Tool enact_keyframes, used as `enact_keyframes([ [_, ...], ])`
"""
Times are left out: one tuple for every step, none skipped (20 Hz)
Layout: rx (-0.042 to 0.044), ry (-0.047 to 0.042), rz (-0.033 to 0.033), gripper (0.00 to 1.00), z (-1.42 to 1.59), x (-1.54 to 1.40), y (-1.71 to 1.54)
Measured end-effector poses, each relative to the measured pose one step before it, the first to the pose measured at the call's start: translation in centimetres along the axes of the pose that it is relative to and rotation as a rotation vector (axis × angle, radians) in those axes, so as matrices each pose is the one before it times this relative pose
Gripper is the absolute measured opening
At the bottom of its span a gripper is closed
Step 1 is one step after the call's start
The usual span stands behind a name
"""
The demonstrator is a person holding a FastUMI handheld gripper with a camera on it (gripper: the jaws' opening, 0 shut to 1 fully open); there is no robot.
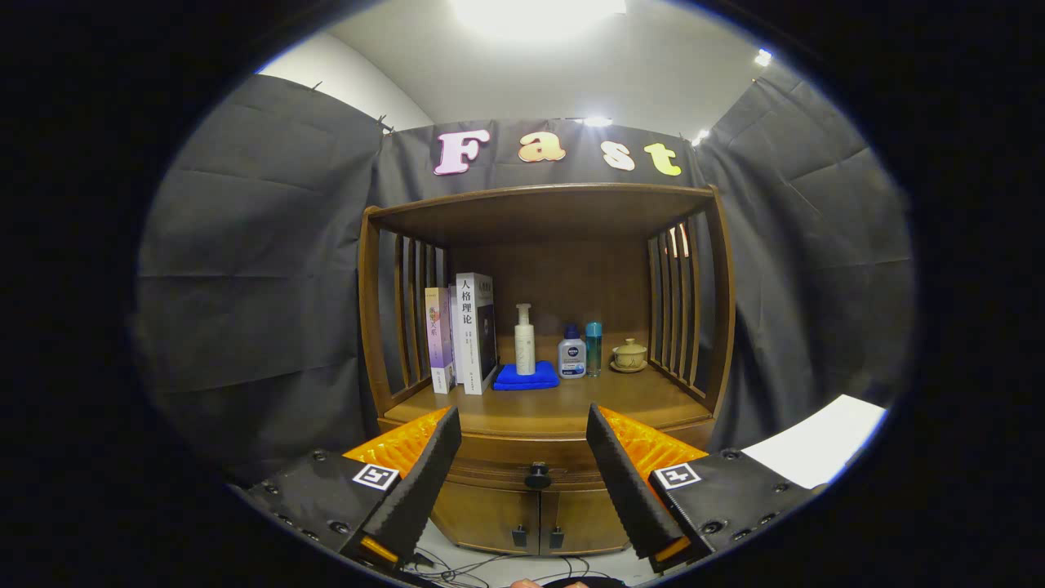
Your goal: Pull open the drawer, take out the items inside it, and place them on the countertop above the cabinet.
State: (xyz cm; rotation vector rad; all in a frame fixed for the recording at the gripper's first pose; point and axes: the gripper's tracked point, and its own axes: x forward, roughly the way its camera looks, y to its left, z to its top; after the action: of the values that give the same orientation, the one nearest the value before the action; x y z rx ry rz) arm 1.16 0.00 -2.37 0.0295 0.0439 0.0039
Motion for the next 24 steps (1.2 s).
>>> enact_keyframes([
  [0.0019,-0.00039,-0.00305,0.98,-0.03,0.035,-0.139],
  [0.00057,0.0003,-0.00234,0.98,-0.206,0.109,-0.095],
  [-0.00058,0.00186,-0.00099,0.98,-0.115,0.095,-0.101],
  [-0.00011,0.00254,-0.00138,0.98,-0.298,0.156,-0.115],
  [0.00075,0.00152,-0.00102,0.98,-0.169,0.144,-0.085],
  [0.00332,-0.00119,-0.00473,0.98,-0.223,0.238,-0.241],
  [0.00568,-0.00146,-0.00945,0.98,-0.234,0.222,-0.329],
  [0.00699,0.00324,-0.00739,0.98,-0.489,0.302,-0.222],
  [0.00282,0.00843,-0.00123,0.97,-0.519,0.349,-0.095],
  [-0.00386,0.00975,0.00127,0.97,-0.49,0.299,-0.023],
  [-0.01214,-0.00314,-0.00009,0.97,-0.245,0.215,-0.127],
  [-0.0208,-0.0165,-0.0073,0.98,0.01,0.19,-0.324],
  [-0.02407,-0.00875,-0.01203,0.98,-0.244,0.184,-0.415],
  [-0.01411,-0.00181,-0.01148,0.98,-0.553,0.355,-0.319],
  [0.0014,0.00736,-0.00187,0.98,-0.364,0.224,0.01],
  [0.01303,0.01064,0.00834,0.98,-0.395,0.226,0.363],
  [0.01893,0.00138,0.01146,0.98,-0.07,0.088,0.373],
  [0.0166,-0.00366,0.00903,0.98,0.055,0.015,0.193],
  [0.01051,-0.00509,0.00541,0.98,0.078,0.003,0.142],
  [0.00524,-0.00622,0.00439,0.98,-0.004,-0.046,0.163],
  [0.00219,-0.00674,0.0018,0.98,0.107,-0.062,0.082],
  [0.0044,-0.00419,0.00188,0.98,-0.039,0.055,0.105],
  [0.00568,0.00089,0.00718,0.98,-0.064,0.04,0.233],
  [0.00424,0.0023,0.00598,0.98,-0.196,0.105,0.33],
])
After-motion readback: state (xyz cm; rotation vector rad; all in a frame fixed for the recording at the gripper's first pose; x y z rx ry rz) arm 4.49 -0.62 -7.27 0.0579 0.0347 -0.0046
